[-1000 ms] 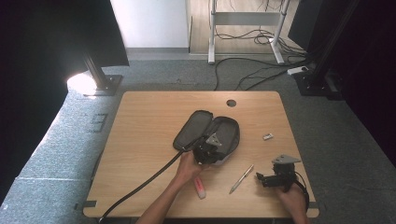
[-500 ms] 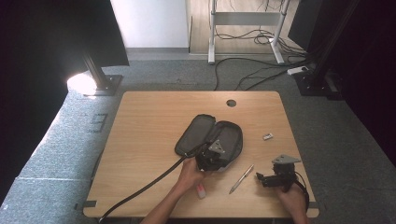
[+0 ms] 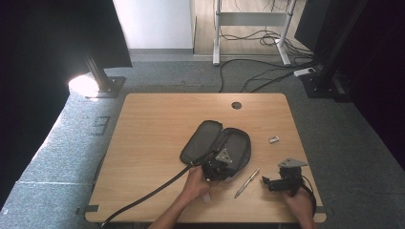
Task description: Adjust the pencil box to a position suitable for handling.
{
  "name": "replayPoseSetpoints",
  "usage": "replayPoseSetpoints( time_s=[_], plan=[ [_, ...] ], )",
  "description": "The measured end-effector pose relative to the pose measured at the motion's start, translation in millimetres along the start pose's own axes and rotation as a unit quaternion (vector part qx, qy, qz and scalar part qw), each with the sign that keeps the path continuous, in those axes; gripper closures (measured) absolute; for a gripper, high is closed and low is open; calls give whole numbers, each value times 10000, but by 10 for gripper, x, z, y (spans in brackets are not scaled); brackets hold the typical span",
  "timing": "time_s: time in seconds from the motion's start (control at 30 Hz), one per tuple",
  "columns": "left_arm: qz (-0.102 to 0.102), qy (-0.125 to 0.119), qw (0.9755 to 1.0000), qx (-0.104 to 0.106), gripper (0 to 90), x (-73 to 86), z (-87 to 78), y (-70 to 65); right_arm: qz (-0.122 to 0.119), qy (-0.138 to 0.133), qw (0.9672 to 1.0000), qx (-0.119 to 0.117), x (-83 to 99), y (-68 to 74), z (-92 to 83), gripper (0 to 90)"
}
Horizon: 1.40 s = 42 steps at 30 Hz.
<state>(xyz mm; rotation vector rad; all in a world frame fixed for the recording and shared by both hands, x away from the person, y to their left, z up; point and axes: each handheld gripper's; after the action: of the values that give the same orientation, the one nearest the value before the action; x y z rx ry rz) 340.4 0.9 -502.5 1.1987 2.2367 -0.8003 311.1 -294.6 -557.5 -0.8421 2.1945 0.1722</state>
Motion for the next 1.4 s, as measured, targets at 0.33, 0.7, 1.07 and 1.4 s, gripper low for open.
replayPoseSetpoints(
  time_s=[0.33, 0.7, 1.07, 1.4],
  plan=[
    [-43, -45, 9999, 110, 846, 18, 29, -44, 0, 0, 10000, 1, 0, 0, 0, 0],
    [-53, -209, 9998, -46, 575, -7, -94, -33, -1, 0, 10000, 1, 0, 0, 0, 0],
    [-245, -216, 9994, -141, 373, 17, -248, 83, -1, 0, 10000, 0, 0, 0, 0, 0],
    [-311, -286, 9986, -330, 249, 82, -371, 167, 0, 0, 10000, 1, 0, 0, 0, 0]
  ],
)
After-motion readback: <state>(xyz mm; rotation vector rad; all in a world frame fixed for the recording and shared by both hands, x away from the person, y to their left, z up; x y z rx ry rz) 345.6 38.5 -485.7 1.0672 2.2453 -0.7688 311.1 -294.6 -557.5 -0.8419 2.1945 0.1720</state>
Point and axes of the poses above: each handheld gripper's, and its own axes: z roughly forward along the jaws, x roughly out of its underside, y roughly to its left, and after that the axes turned 12 degrees about -z, right-handed
